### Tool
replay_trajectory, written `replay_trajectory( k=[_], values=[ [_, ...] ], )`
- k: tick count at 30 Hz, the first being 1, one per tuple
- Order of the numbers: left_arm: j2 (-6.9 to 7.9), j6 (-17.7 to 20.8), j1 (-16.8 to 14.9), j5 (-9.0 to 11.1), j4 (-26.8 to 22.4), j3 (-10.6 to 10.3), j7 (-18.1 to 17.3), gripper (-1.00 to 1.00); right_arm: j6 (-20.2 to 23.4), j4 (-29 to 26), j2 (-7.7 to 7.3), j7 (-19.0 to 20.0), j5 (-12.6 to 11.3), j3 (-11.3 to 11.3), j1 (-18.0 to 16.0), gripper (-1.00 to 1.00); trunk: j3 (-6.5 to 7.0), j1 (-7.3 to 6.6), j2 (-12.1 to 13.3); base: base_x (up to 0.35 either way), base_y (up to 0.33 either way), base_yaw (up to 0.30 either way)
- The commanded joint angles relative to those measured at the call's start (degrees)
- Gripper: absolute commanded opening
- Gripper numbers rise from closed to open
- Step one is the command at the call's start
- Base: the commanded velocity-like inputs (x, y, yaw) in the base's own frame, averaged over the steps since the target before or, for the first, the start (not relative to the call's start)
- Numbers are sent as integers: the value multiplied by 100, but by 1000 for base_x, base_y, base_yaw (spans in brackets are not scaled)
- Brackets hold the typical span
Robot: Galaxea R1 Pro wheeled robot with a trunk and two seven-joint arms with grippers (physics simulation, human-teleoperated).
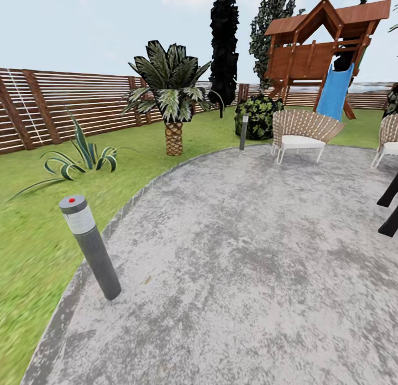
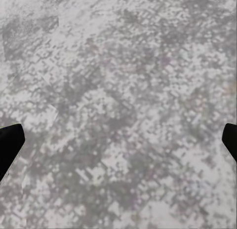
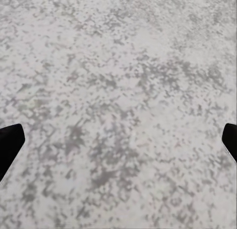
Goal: In the garden, pick up the pesticide atomizer on the floor and spray pesticide onto both trees until each tree trunk is fully covered.
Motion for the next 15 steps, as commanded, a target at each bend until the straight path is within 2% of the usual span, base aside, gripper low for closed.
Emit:
replay_trajectory(
  k=[1,15],
  values=[
    [0,0,0,0,0,0,0,100,0,-1,0,1,0,0,0,100,0,0,0,336,8,-1],
    [8,0,0,0,-2,1,0,100,-6,-51,-2,-4,-2,-12,0,100,0,0,0,338,1,0]
  ],
)
